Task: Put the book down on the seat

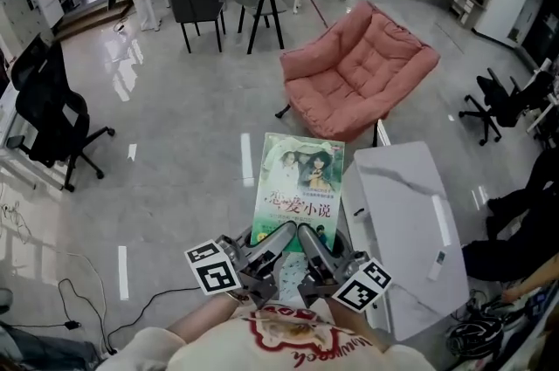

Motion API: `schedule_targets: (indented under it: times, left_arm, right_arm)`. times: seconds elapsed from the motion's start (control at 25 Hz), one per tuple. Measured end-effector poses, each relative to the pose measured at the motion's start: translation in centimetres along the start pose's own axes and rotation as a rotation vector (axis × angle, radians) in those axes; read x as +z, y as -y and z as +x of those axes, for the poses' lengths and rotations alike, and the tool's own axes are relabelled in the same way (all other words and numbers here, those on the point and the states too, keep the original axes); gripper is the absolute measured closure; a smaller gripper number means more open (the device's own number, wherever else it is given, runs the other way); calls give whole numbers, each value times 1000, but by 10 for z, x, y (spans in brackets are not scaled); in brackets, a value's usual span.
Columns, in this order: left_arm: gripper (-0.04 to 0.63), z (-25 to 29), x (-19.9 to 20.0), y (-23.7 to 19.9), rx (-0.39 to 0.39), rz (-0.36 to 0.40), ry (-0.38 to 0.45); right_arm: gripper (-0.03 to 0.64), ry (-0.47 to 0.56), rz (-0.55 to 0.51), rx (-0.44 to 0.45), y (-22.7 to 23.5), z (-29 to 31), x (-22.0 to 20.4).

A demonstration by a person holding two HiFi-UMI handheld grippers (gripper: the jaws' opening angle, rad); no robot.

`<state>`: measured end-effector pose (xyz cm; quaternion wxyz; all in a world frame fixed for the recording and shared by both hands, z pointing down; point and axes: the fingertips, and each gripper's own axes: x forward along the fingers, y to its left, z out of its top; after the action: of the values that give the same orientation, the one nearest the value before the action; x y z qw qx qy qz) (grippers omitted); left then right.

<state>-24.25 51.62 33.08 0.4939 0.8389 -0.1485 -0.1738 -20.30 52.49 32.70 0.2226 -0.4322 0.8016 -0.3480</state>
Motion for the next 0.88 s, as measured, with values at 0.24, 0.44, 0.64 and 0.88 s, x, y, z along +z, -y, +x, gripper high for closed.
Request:
schedule_targets:
  times: [0.24, 0.44, 0.64, 0.88]
  left_arm:
    - [497, 47, 36, -39, -9, 42, 10]
    - [497, 104, 70, -81, -11, 60, 12]
    - [497, 162, 94, -122, -7, 47, 20]
    - [497, 226, 117, -158, -15, 59, 33]
  right_arm:
    - [479, 9, -14, 36, 47, 44, 32]
    - [480, 6, -18, 43, 102, 85, 70]
    - [480, -6, -13, 43, 158, 118, 108]
    - [480, -11, -24, 56, 215, 146, 152]
